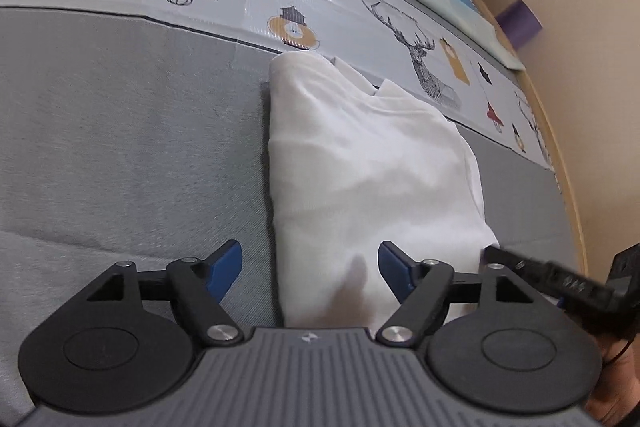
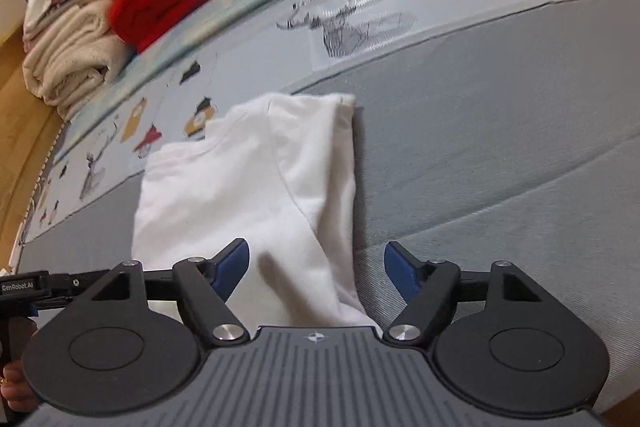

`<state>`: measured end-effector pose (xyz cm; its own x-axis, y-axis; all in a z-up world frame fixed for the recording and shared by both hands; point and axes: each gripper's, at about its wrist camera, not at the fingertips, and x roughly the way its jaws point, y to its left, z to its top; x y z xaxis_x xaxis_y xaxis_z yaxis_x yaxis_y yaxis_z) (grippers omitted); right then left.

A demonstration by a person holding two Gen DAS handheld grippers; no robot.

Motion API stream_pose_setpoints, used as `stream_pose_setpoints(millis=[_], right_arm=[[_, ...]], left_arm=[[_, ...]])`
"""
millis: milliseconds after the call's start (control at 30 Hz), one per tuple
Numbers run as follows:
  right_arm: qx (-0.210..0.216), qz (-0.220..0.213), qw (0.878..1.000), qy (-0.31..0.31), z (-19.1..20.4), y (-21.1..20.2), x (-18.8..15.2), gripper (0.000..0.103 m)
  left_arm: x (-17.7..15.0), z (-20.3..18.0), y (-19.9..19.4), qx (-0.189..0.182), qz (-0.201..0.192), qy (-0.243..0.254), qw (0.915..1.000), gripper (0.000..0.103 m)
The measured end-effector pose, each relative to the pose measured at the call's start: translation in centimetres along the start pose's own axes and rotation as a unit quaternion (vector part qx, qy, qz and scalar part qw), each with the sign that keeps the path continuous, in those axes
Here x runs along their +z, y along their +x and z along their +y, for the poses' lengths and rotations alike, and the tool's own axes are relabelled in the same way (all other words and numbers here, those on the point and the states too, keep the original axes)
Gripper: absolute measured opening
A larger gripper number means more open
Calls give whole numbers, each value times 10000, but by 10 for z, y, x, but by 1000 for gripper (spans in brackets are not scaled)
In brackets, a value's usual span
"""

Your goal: Fold small clothes

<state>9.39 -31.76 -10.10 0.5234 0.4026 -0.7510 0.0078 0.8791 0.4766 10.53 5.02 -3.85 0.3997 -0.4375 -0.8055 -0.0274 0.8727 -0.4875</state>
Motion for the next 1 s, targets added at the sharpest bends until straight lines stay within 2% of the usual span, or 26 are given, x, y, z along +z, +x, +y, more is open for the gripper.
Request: stream_pose_setpoints(millis=[100,267,333,367,400,433,500,533,600,667,733,800,833,900,967,1000], right_arm=[[-110,261,9996,-75,2,16,-1,83],[38,432,9990,-113,3,26,0,84],[168,514,9985,52,0,30,3,81],[282,550,9980,135,0,32,4,73],[381,588,9974,189,1,33,5,71],[367,600,9973,205,4,34,6,71],[264,633,9976,103,9,39,8,62],[254,639,9976,69,11,41,9,60],[280,608,9978,1,19,41,13,50],[504,573,9971,-20,28,43,18,44],[637,542,9965,-38,40,51,25,42],[745,435,9962,-98,56,62,37,38],[798,374,9960,-114,63,67,44,37],[858,224,9960,-106,76,78,58,35],[740,173,9970,-135,86,87,69,36],[610,230,9977,-161,91,91,72,39]], left_arm=[[4,3,19,-9,51,-91,9999,81],[5,11,41,-108,249,-83,9996,81],[7,11,46,-201,254,-73,9994,80],[9,11,48,-286,250,-82,9992,78],[12,11,49,-363,271,-120,9989,73],[15,12,50,-314,249,-130,9991,58],[23,12,51,-223,334,64,9992,42],[27,9,47,-159,304,247,9991,36],[40,-1,34,98,50,735,9972,32],[60,-6,22,328,-148,1094,9933,32],[80,0,13,376,-339,1084,9928,32],[99,16,7,419,-484,914,9938,33],[106,23,6,455,-517,804,9944,38],[116,43,0,740,-662,411,9942,40],[117,57,-10,994,-814,80,9917,40],[114,60,-15,969,-811,37,9920,40]])
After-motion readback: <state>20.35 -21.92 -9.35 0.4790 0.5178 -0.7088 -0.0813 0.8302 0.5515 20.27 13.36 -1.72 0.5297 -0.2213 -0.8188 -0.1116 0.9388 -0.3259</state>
